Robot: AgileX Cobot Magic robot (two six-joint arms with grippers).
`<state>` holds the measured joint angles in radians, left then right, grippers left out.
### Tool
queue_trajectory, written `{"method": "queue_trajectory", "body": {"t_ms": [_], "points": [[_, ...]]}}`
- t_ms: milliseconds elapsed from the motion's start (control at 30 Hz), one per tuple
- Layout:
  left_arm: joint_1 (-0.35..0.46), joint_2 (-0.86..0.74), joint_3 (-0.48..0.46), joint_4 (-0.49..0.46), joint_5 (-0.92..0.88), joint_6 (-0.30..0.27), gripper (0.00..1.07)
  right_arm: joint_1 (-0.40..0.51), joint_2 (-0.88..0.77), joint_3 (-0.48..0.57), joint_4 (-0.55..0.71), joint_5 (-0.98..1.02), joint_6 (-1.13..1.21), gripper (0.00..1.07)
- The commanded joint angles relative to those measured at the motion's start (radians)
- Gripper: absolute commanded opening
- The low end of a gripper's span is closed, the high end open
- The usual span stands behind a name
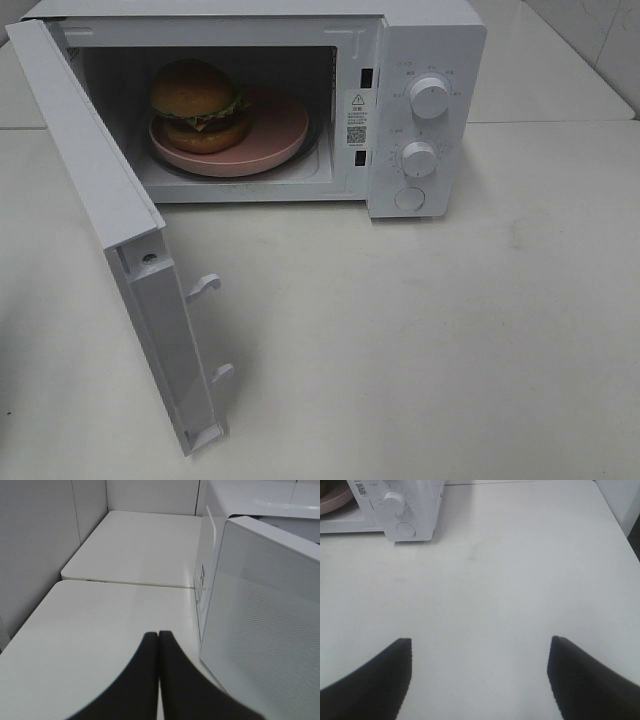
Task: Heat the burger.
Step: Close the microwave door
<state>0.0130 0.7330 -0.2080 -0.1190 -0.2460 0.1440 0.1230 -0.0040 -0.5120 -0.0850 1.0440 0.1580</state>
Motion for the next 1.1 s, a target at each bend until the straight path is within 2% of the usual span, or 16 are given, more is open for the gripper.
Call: {"method": "queue_trajectory", "body": {"t_ms": [33, 133, 233, 267, 333, 367, 500, 533, 600, 633, 667, 733, 800, 967, 1067, 1100], "points": [[-0.004, 0.075, 0.004, 0.060, -0.093, 0.004, 0.00, -0.003, -0.026, 0.001, -0.008, -0.005, 0.006, 0.74], [-0.004, 0.124, 0.004, 0.085, -0.128, -0.004, 0.00, -0.003, -0.026, 0.001, -0.008, -0.005, 0.006, 0.74], [-0.004, 0.202, 0.004, 0.128, -0.201, -0.042, 0.00, -0.003, -0.026, 0.001, -0.008, -0.005, 0.006, 0.74], [-0.004, 0.251, 0.004, 0.158, -0.249, -0.090, 0.00, -0.003, -0.026, 0.001, -0.008, -0.005, 0.006, 0.74], [-0.004, 0.269, 0.004, 0.177, -0.268, -0.112, 0.00, -0.003, -0.026, 0.001, -0.008, -0.005, 0.006, 0.74], [-0.004, 0.312, 0.004, 0.218, -0.303, -0.158, 0.00, -0.003, -0.026, 0.001, -0.008, -0.005, 0.006, 0.74], [-0.004, 0.376, 0.002, 0.290, -0.362, -0.222, 0.00, -0.003, -0.026, 0.001, -0.008, -0.005, 0.006, 0.74], [-0.004, 0.376, 0.002, 0.290, -0.362, -0.222, 0.00, -0.003, -0.026, 0.001, -0.008, -0.005, 0.006, 0.74], [-0.004, 0.417, 0.001, 0.364, -0.419, -0.272, 0.00, -0.003, -0.026, 0.001, -0.008, -0.005, 0.006, 0.74], [-0.004, 0.417, 0.001, 0.364, -0.419, -0.272, 0.00, -0.003, -0.026, 0.001, -0.008, -0.005, 0.006, 0.74], [-0.004, 0.445, 0.001, 0.411, -0.463, -0.307, 0.00, -0.003, -0.026, 0.001, -0.008, -0.005, 0.006, 0.74], [-0.004, 0.462, 0.001, 0.438, -0.490, -0.322, 0.00, -0.003, -0.026, 0.001, -0.008, -0.005, 0.006, 0.74], [-0.004, 0.511, 0.001, 0.509, -0.583, -0.360, 0.00, -0.003, -0.026, 0.001, -0.008, -0.005, 0.006, 0.74], [-0.014, 0.598, -0.002, 0.557, -0.694, -0.376, 0.00, -0.003, -0.026, 0.001, -0.008, -0.005, 0.006, 0.74], [-0.071, 0.643, -0.023, 0.555, -0.691, -0.366, 0.00, -0.003, -0.026, 0.001, -0.008, -0.005, 0.006, 0.74], [-0.128, 0.672, -0.045, 0.547, -0.691, -0.342, 0.00, -0.003, -0.026, 0.001, -0.008, -0.005, 0.006, 0.74]]}}
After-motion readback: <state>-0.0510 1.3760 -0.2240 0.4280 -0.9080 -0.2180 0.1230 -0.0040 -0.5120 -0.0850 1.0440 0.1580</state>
